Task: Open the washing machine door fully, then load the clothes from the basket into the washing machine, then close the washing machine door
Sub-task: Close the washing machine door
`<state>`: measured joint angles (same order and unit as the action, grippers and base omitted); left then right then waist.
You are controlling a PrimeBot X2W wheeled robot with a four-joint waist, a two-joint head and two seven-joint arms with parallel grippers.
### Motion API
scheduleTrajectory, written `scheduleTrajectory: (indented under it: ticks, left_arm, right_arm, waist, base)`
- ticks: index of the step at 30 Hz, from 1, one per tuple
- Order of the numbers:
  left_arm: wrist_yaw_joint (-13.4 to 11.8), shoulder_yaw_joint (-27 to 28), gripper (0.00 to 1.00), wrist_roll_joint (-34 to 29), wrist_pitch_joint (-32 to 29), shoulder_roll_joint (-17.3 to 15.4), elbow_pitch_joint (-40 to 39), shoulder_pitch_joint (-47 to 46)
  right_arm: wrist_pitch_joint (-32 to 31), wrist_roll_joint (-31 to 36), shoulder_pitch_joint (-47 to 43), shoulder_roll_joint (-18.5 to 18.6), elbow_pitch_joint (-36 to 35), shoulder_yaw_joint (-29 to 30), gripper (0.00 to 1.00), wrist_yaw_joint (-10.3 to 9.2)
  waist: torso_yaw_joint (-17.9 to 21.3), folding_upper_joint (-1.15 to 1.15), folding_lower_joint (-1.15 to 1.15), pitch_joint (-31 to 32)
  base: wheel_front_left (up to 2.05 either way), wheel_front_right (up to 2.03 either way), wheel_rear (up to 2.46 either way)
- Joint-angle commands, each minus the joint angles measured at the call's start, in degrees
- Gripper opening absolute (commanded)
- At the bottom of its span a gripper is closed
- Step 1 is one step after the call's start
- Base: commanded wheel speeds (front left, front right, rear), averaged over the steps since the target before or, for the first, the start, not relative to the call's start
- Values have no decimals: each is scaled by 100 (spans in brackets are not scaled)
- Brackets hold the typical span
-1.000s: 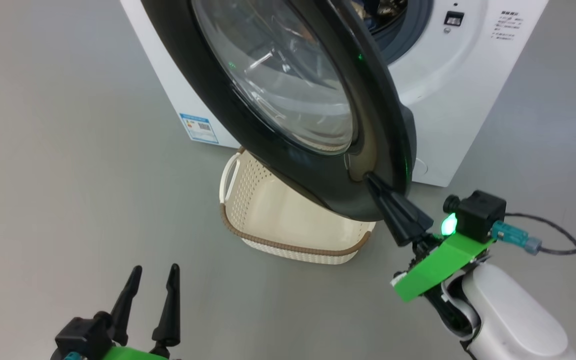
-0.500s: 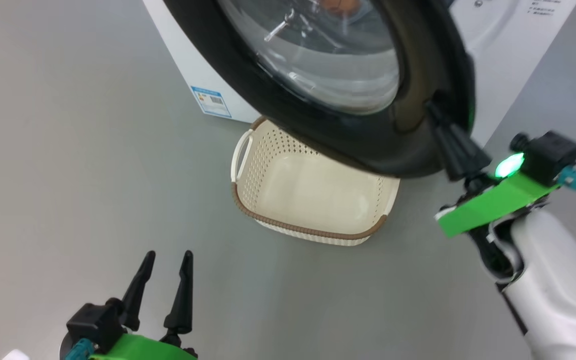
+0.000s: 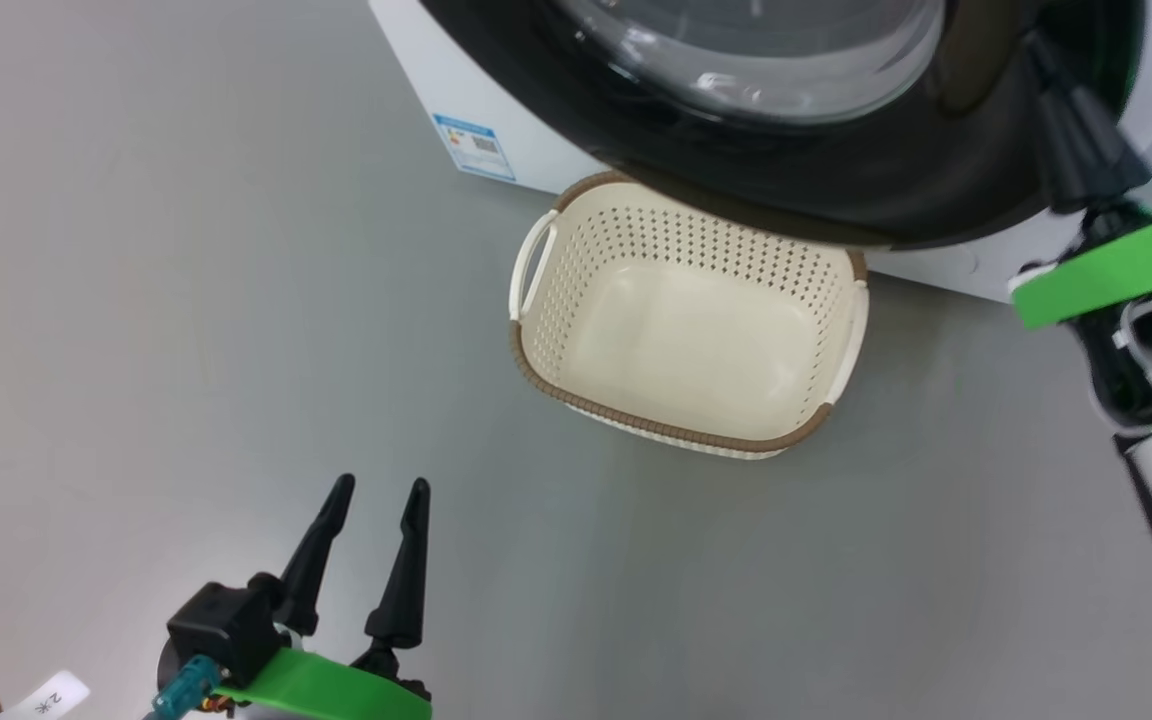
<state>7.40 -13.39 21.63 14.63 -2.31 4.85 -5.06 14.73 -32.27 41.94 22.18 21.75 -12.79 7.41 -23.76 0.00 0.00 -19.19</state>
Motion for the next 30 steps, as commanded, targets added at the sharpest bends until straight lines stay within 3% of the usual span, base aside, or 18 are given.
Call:
scheduleTrajectory:
  ticks: [1, 9, 23, 30]
  left_arm:
    - [9, 145, 100, 48, 37, -57, -183, -174]
    - [9, -59, 100, 145, 37, -57, -295, -310]
    - [9, -221, 100, 201, 37, -57, -358, -507]
    - [9, -152, 100, 142, 37, -57, -293, -533]
  right_arm:
    - [27, -2, 184, 77, -76, 9, 0, 8]
    - [27, 18, 813, 310, 202, 283, 0, 8]
    - [27, 549, 1490, 147, 295, 1264, 0, 8]
    - [27, 595, 1150, 43, 169, 896, 0, 8]
  waist:
    - [-127, 0, 0, -137]
    - [-357, 0, 0, -425]
    - [-524, 0, 0, -677]
    - [-367, 0, 0, -599]
  base:
    - [0, 0, 0]
    - [0, 0, 0]
    - [0, 0, 0]
    - [0, 0, 0]
